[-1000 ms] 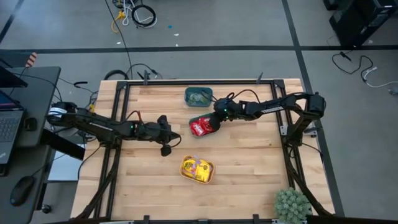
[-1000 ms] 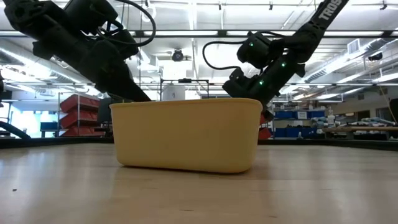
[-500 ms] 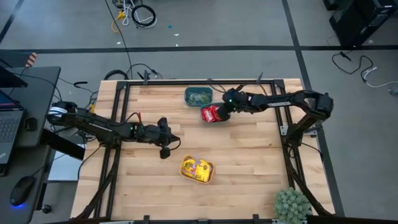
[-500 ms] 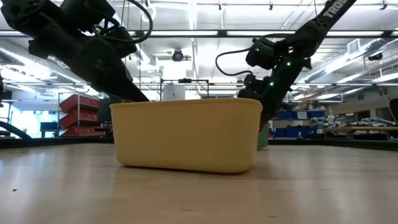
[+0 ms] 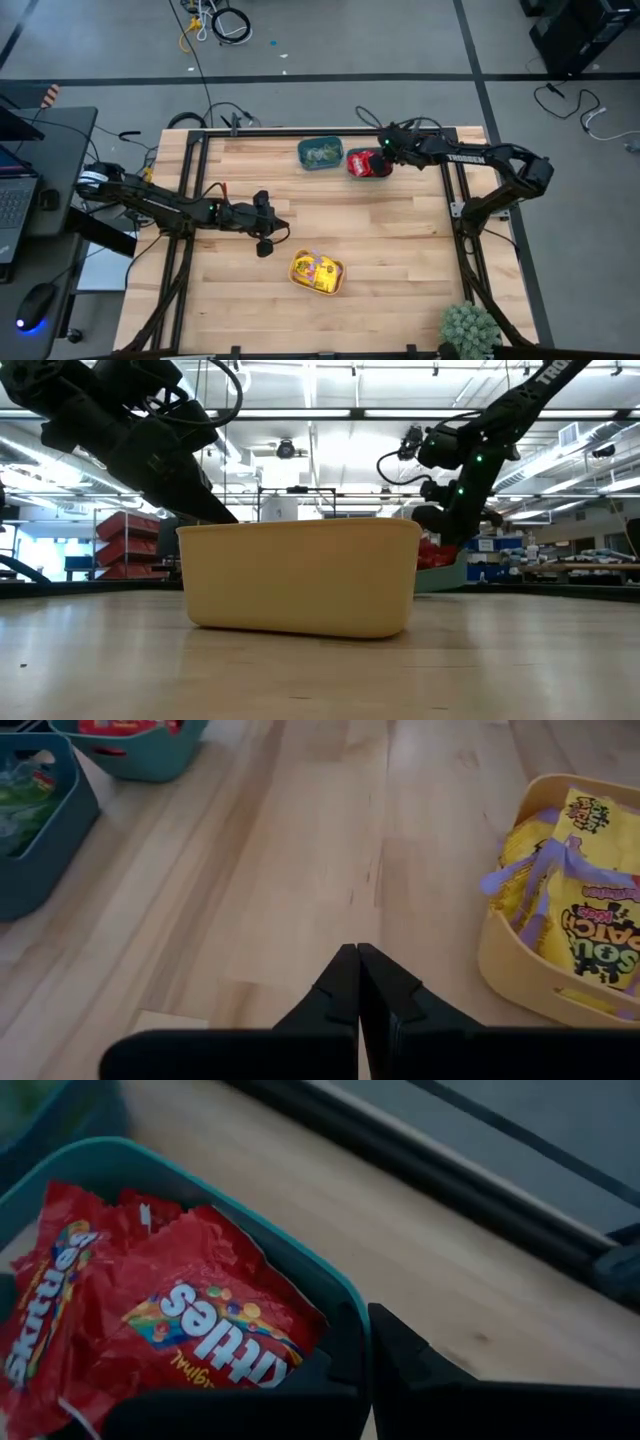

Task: Sort candy
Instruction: Move the green bin to the right of the blue bin, then adjust the blue bin and the green bin

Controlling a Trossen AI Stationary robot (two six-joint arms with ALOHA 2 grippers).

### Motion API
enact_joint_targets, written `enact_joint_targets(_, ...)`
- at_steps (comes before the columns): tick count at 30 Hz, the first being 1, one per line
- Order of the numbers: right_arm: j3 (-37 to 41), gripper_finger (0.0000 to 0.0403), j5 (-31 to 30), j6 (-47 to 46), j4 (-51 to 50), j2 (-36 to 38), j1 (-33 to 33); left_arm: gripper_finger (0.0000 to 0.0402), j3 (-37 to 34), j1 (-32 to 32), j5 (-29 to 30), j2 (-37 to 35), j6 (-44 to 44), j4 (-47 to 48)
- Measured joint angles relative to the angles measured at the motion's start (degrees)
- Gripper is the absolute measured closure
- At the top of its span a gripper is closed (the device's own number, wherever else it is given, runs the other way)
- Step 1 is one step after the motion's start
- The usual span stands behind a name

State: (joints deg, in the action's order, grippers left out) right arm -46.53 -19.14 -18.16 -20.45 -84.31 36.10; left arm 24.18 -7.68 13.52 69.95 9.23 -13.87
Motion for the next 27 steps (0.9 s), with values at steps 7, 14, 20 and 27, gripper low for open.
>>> enact_joint_targets(7,0.03,0.0399,0.90,1.70,6.00,-2.89,4.54,0.0401,0.00,0.00,0.13,0.00,0.02,0.01)
enact_joint_targets(14,0.03,0.0391,3.43,3.32,13.29,-6.99,6.36,0.0401,0.00,0.00,0.13,0.00,0.02,0.09)
enact_joint_targets(20,0.03,0.0336,2.69,4.87,14.43,-6.88,6.42,0.0401,0.00,0.16,4.32,0.00,3.56,0.04)
enact_joint_targets(27,0.03,0.0241,0.88,5.10,13.72,-2.75,6.86,0.0401,0.00,8.25,13.47,0.00,8.95,0.02)
